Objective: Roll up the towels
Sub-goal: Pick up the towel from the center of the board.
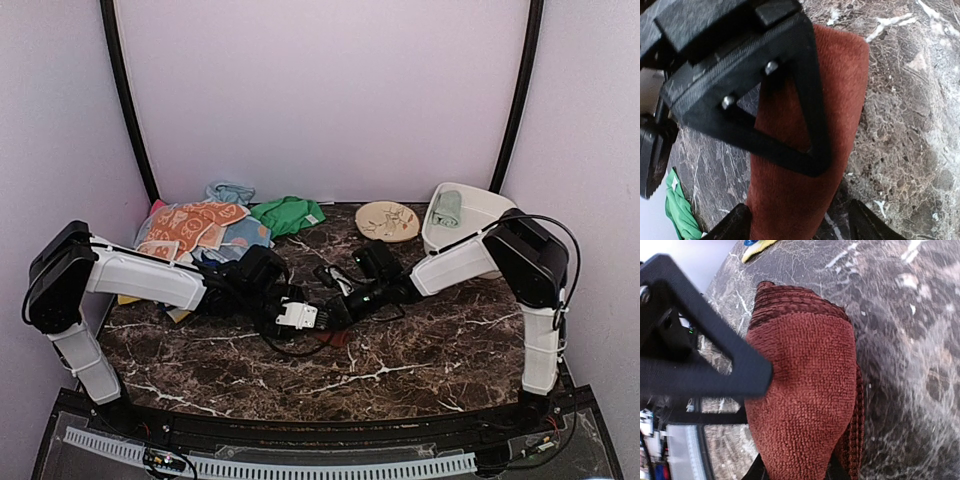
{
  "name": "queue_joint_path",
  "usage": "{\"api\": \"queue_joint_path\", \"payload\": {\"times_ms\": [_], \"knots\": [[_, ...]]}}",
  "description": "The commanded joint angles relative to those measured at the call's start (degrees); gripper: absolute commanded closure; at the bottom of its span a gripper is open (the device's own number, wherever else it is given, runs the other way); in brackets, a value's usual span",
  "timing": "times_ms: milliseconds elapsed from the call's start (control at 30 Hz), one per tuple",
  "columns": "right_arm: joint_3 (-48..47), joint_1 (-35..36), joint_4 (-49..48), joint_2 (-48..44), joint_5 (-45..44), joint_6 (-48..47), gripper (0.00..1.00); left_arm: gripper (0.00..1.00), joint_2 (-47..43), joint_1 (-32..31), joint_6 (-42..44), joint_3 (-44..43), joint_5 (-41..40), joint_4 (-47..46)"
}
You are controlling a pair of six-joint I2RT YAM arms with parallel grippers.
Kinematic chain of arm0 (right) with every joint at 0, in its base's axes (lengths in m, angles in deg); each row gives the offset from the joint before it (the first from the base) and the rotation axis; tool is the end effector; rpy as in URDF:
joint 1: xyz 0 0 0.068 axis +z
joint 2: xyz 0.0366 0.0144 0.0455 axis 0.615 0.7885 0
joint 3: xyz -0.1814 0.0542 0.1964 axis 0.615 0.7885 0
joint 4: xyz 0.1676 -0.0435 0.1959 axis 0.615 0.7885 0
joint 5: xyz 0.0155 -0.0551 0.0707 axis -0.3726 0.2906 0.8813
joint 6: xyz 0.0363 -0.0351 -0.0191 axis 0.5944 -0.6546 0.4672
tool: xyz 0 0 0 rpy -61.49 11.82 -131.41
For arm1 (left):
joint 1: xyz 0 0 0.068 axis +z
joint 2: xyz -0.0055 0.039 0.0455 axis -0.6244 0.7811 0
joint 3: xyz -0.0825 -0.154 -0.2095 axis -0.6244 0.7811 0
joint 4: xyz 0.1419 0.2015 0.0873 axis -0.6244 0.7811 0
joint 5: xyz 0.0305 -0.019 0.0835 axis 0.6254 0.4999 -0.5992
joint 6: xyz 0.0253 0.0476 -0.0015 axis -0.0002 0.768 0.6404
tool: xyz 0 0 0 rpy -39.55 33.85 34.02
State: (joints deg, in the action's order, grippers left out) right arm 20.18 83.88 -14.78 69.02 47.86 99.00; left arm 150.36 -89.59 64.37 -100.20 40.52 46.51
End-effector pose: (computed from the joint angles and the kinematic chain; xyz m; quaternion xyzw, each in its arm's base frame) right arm 0.2681 0.3092 0.1189 -0.3339 0.8175 0.4497 0.1341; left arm 0.2214 -0.2764 0.1738 0.7618 0.5129 0.0005 0.3958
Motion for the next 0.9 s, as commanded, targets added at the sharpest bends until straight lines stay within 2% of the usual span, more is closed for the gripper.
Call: {"api": "queue_joint_path", "payload": {"times_ms": [0,133,200,300,567,667,767,867], "knots": [[4.96,-3.15,-0.13,-1.11,4.61,8.41,1.0,0.31,-3.15,1.08,-3.77,-3.64,-1.82,5.5],[5.9,-7.22,-1.18,-5.74,4.78,11.13,1.0,0.3,-6.05,5.53,-11.64,-10.39,7.23,19.78],[6.21,-10.09,-0.49,-9.33,3.52,11.55,1.0,0.29,-7.06,8.8,-14.25,-12.39,10.81,23.44],[6.59,-14.14,1.03,-14.83,0.78,11.77,1.0,0.28,-8.86,13.58,-16.8,-12.97,15.27,26.1],[-2.3,-25.62,13.08,-27.92,-10.15,9.51,1.0,0.28,-9.75,20.2,-21.52,-12.19,15.17,26.79],[-7.66,-29.72,20.07,-30.46,-22.02,8.48,1.0,0.28,-9.61,21.64,-22.74,-12.53,15.68,26.9],[-11.05,-33.14,22.71,-32.61,-35.31,7.6,1.0,0.28,-9.08,22.37,-23.12,-12.42,15.22,27.03],[-15.81,-34.2,26.73,-30.96,-50.17,3.37,1.0,0.29,-8.45,23.04,-23.4,-12.32,14.8,27.19]]}}
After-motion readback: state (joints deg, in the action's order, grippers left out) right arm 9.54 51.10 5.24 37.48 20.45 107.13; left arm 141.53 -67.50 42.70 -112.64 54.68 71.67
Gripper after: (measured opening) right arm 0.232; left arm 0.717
